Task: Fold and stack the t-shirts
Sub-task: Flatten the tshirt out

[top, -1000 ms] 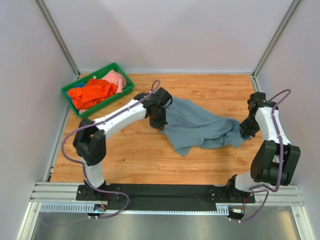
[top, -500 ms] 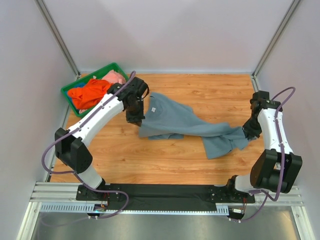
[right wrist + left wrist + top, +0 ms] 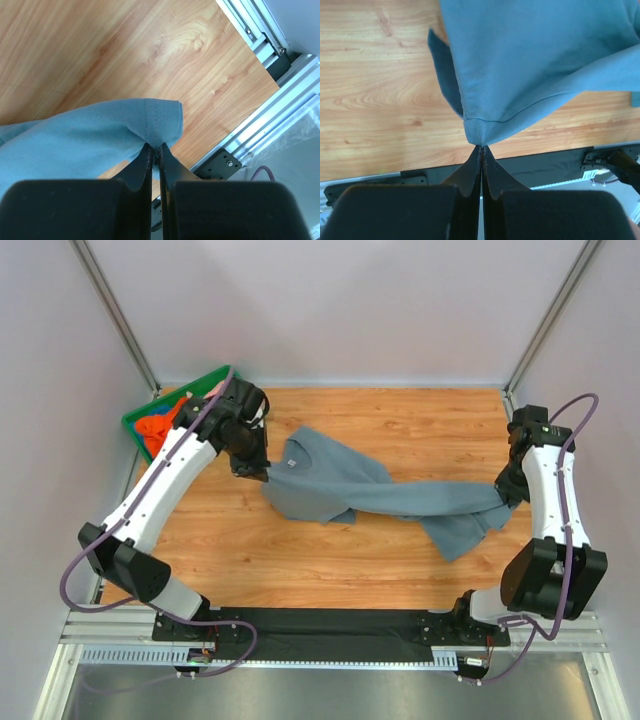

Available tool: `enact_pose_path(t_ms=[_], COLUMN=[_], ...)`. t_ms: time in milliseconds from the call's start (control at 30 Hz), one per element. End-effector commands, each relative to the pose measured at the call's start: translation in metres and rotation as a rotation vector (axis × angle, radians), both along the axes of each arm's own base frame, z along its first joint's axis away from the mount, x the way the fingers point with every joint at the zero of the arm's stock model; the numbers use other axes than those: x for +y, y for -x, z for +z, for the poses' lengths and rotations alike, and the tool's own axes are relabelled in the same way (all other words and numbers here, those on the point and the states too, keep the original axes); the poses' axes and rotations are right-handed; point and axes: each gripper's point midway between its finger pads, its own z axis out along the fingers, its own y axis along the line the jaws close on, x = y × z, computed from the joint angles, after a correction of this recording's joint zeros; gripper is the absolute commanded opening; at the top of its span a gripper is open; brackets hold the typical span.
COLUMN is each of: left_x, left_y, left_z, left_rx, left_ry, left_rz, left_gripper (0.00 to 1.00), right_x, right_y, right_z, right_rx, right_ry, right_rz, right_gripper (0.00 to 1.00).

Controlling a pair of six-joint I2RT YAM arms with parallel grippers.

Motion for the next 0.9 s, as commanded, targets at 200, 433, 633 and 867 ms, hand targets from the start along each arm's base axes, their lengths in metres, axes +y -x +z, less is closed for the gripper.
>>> enact_pose_path(t_ms=[200, 433, 633, 867], left_x=[0.052, 0.059, 0.063, 0.059], left_y=[0.038, 0.039, 0.054, 0.056], left_z=[0.029, 0.031, 0.014, 0.003], left_rx=[0.015, -0.008, 0.013, 0.027], left_ry=[-0.162, -0.174, -0.167, -0.146], left_rz=[0.038, 0.089, 0.089, 0.088], left_gripper=[0.00, 0.00, 0.00, 0.00], right_x=[-0.027, -0.005, 0.004, 0.007], right_y=[-0.071, -0.053, -0.002, -0.007], right_z=[0.085, 0.077, 0.051, 0.034], right_rx=[-0.215, -0.096, -0.027, -0.010], right_ry=[0.117, 0.016, 0.010, -0.015], right_rz=[0.022, 0.021, 0.044, 0.050], right_gripper=[0.00, 0.00, 0.00, 0.00])
